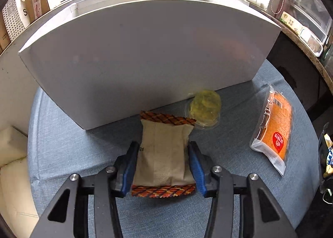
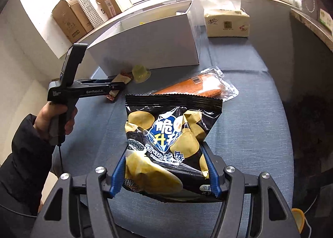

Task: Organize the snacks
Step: 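Carry the chip bag and wafer pack into the white box and release them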

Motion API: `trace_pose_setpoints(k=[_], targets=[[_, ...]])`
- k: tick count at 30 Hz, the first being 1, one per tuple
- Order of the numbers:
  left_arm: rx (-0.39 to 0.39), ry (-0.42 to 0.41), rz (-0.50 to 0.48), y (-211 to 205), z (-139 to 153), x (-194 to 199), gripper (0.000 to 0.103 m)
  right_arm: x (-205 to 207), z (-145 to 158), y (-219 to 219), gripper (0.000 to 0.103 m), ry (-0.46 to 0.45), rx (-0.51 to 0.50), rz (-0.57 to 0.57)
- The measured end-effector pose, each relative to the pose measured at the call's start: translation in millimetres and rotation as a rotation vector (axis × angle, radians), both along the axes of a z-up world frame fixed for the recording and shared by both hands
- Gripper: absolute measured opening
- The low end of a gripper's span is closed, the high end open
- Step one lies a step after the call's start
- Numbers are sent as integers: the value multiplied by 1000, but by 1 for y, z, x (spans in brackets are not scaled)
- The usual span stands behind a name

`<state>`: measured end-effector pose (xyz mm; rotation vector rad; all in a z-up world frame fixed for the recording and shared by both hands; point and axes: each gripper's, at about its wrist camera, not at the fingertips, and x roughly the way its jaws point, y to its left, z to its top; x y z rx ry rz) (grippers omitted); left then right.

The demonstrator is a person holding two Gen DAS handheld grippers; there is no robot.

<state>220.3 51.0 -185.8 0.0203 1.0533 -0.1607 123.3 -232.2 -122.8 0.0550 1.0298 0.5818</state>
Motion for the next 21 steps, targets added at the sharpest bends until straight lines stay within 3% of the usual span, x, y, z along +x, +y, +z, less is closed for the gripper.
trace_pose_setpoints(k=[5,10,14,17,19,21], targets=[[-42,-53,26,5,23,-28,52,7,1,-5,69,-3,28,-8],[-94,-197,40,6,78,-72,52,19,6,0,69,-10,59,8],[-134,-291,61,16,122,-85,52,38,27,24,69,-51,105,67],[-179,-348,81,27,155,-70,52,63,53,49,69,-77,205,116],[-195,-381,107,35,173,-54,52,83,73,69,69,-143,200,136],[-209,-388,122,43,183,-28,52,114,85,90,69,-135,225,148]])
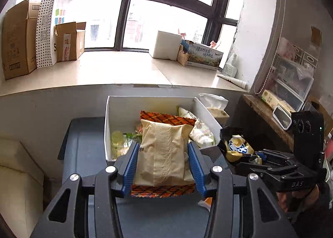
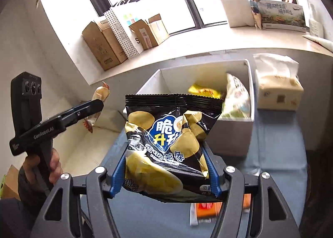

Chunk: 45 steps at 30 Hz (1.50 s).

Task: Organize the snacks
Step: 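Carry the chip bag and wafer pack into the white box and release them, then grasp the jelly cup with the right tool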

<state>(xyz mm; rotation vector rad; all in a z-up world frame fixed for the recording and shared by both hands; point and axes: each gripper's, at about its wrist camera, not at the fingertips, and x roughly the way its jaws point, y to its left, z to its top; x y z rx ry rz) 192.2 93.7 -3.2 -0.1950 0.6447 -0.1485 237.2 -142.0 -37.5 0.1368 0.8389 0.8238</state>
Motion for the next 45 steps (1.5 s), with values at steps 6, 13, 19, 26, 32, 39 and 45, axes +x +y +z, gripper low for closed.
trace_pose_setpoints(k=[6,13,19,26,32,39,45], targets=[[-36,19,41,16,-10,75,52,107,6,60,69,108,45,-27],[-11,114,64,18,-45,110,70,177,2,104,76,161,-20,-52],[-22,105,78,29,-51,103,103,172,15,110,103,131,70,-43],[68,73,68,17,-39,84,103,160,33,97,103,91,83,-63],[104,62,45,2,-25,65,103,136,52,64,103,23,105,-74],[118,34,-22,-28,-21,22,103,68,62,6,103,-90,105,-35],[56,33,2,-30,-40,-22,103,-1,13,-31,103,-104,24,-43]])
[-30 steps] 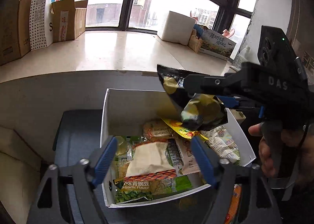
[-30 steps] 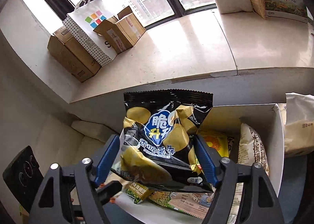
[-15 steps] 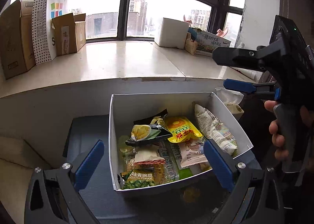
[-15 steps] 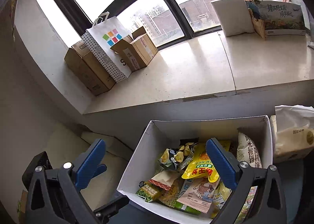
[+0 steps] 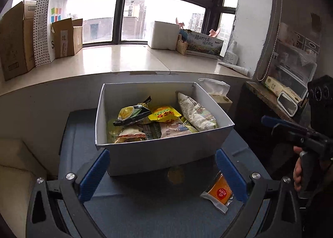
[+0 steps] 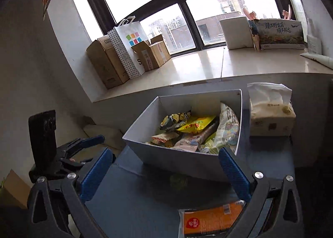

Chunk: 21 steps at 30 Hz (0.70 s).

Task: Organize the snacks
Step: 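Grasp the jelly cup with the right tool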

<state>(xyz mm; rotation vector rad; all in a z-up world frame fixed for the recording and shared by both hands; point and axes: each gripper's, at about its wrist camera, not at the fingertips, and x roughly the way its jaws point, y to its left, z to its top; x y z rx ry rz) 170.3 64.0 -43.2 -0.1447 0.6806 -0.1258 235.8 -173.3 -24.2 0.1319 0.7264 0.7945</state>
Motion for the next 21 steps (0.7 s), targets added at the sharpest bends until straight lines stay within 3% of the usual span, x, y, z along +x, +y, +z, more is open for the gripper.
trace_pose_setpoints(k=[5,7,15,21], targets=[[-101,36,48,20,-13,-32,103,-30,-67,-2,103,79,-51,-22],[-98,38,66,26,-15,-45,103,-33,-84,4,103,91,-73,-48],[-103,62,142,49,-31,-79,103,-27,-107,62,103,34,-179,-6],[-112,62,165,62,-37,-95,103,-1,-122,95,103,70,-234,-8]])
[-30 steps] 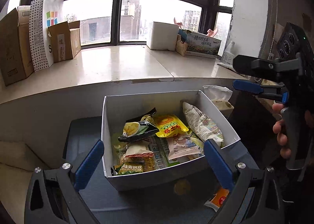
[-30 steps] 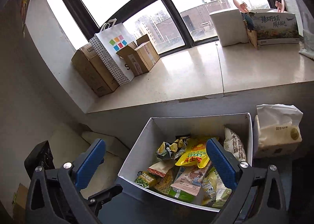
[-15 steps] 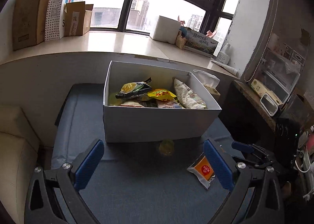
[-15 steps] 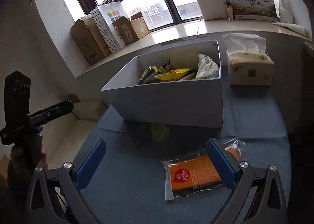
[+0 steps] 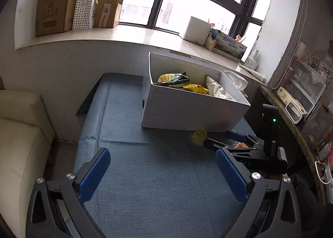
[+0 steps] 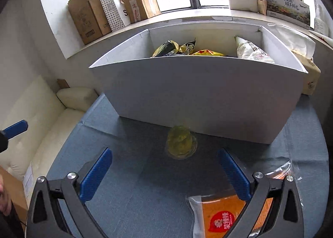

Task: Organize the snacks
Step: 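Grasp the jelly cup with the right tool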

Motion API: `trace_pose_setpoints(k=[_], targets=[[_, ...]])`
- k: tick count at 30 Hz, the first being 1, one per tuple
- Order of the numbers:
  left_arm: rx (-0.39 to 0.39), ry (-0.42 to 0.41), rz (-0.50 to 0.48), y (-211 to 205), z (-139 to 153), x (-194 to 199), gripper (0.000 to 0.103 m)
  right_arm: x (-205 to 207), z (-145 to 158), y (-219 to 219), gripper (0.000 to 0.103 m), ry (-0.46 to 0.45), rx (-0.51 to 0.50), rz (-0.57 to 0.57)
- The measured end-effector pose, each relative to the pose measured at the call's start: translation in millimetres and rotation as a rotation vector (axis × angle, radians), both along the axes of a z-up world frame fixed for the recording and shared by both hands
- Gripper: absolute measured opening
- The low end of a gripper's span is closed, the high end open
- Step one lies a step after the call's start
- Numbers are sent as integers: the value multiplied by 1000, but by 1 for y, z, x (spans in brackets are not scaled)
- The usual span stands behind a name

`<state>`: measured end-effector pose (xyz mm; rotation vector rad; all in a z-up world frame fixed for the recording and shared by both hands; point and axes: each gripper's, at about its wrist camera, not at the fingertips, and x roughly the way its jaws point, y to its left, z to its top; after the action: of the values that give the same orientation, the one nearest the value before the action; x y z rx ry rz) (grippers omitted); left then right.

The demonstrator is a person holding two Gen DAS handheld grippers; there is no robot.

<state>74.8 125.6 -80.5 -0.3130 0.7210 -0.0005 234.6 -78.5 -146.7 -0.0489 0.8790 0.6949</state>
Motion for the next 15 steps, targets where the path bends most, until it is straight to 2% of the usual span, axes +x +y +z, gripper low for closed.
trace_pose_setpoints(k=[9,10,12,13,15], targets=[[-22,24,36,20,-15,-12,103,25,-23,28,103,46,-115,-46],[-21,27,35,21,-17,-12,103,26,-26,30,100,46,-123,-45],[-21,39,44,22,-21,-10,103,28,-33,33,73,53,-146,-47],[-26,43,44,22,-23,-9,103,30,-36,34,49,56,-169,-57],[-29,50,43,22,-25,-7,103,29,-35,33,41,28,-172,-65]])
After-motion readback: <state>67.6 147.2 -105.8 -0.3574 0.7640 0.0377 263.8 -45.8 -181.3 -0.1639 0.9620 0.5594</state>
